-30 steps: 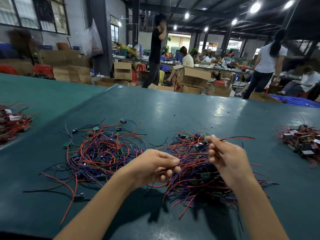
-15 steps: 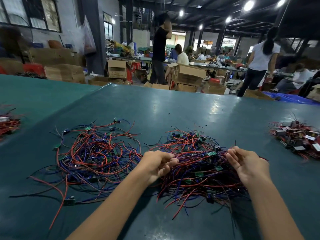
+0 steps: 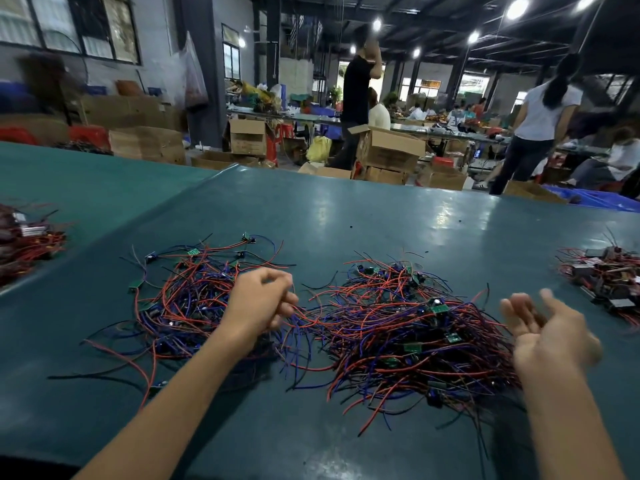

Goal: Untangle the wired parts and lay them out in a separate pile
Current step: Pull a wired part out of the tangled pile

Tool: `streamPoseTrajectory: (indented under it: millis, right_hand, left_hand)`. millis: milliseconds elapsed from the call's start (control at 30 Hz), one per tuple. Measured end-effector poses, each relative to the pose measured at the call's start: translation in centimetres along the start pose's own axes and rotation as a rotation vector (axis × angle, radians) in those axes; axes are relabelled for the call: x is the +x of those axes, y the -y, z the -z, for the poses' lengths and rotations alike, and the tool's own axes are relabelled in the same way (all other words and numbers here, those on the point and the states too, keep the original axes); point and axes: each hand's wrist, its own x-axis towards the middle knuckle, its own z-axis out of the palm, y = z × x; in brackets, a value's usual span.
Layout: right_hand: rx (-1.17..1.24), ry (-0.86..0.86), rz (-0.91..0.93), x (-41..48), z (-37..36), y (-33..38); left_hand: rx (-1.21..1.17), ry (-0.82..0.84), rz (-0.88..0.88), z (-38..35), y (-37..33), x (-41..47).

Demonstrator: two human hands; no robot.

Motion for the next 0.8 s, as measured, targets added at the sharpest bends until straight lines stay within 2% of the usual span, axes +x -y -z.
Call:
streamPoseTrajectory:
  millis: [67, 167, 233, 300, 367, 433, 467, 600, 667, 800]
  right_hand:
    - [-0.134, 0.047, 0.26, -2.6, -0.1, -1.0]
    - [-0.455, 0.43, 0.597, -8.4, 0.1, -5.7]
    - [-0.694, 0.743, 0.721, -11.7, 0.7, -9.6]
    - [-0.919, 1.023, 0.74, -14.2, 1.5, -13.1]
    - [-1.099, 1.174, 0.761, -15.7, 2.6, -15.5]
    - [-1.266, 1.27, 0.919, -16.3, 3.6, -16.8]
    - [-1.317, 1.304, 0.96, -16.3, 3.8, -17.0]
    - [-1.329, 1.306, 0.917, -15.9, 3.8, -16.6]
    - [-1.309, 1.309, 0.906, -16.0, 3.9, -16.6]
    - [-1.313, 1.295, 0.902, -16.2, 4.0, -16.7]
  left_hand:
    - [0.348, -0.125, -0.229, 2.5, 0.2, 0.6]
    - [0.661, -0.285, -0.429, 5.4, 0.6, 1.5]
    - [0.709, -0.354, -0.498, 6.4, 0.8, 2.3]
    - [0.688, -0.41, -0.49, 7.1, 0.9, 3.4]
    - [0.622, -0.413, -0.421, 7.9, 0.8, 4.6]
    - [0.595, -0.343, -0.391, 8.4, 0.7, 5.2]
    - [0.657, -0.284, -0.413, 8.4, 0.8, 5.3]
    - [0.867, -0.023, -0.617, 7.7, 0.7, 5.9]
    - [0.997, 0.133, -0.647, 7.5, 0.3, 6.6]
    - [1.406, 0.456, -0.321, 7.6, -1.0, 7.8]
